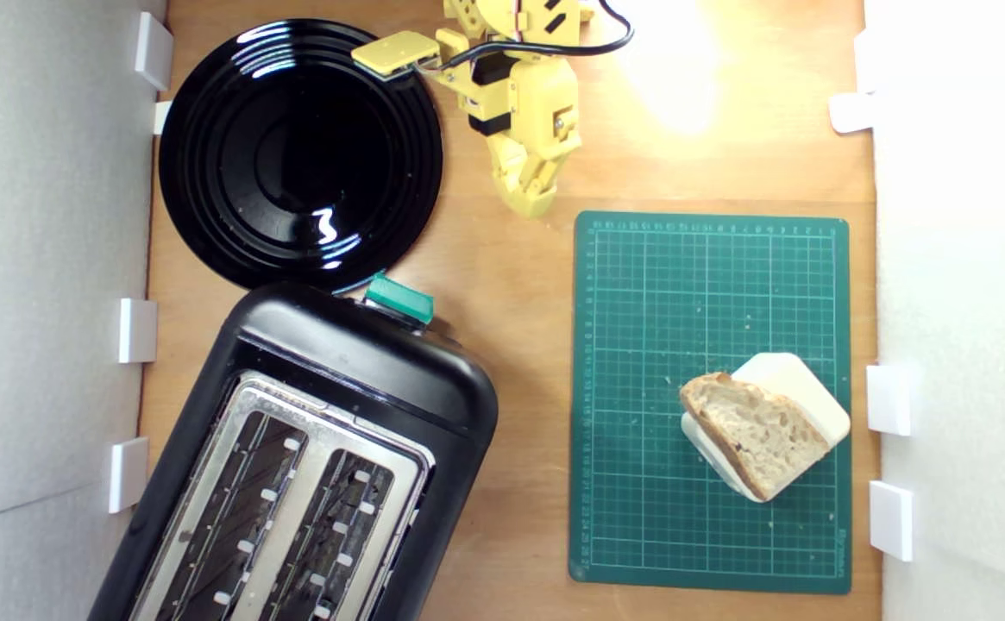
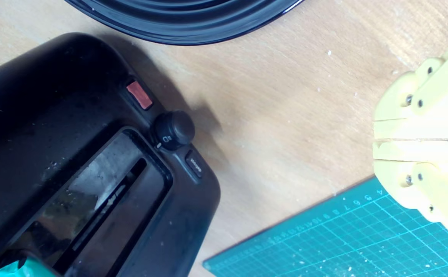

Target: Pick bread and place in toaster

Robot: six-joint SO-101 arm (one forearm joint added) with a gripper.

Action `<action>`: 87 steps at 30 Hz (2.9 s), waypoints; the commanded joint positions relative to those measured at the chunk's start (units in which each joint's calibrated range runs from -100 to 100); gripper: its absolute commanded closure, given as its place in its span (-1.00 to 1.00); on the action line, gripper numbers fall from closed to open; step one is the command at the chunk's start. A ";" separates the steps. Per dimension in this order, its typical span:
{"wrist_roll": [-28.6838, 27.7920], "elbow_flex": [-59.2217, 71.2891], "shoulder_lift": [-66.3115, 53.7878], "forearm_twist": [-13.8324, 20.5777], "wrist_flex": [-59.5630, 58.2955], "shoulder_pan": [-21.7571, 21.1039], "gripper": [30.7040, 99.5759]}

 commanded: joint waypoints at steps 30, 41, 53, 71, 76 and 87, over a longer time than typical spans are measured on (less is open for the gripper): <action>0.06 0.03 -0.10 -0.42 -0.74 0.31 0.92; 0.17 -1.51 7.39 -1.50 -8.42 1.11 0.93; -0.25 -1.60 25.36 -4.95 -37.51 -3.32 0.92; -6.74 -1.88 59.88 -4.13 -75.31 -18.71 0.92; -8.10 -1.97 66.79 -3.95 -85.29 -20.40 0.92; -11.24 -7.14 81.85 -3.95 -95.19 -24.75 0.91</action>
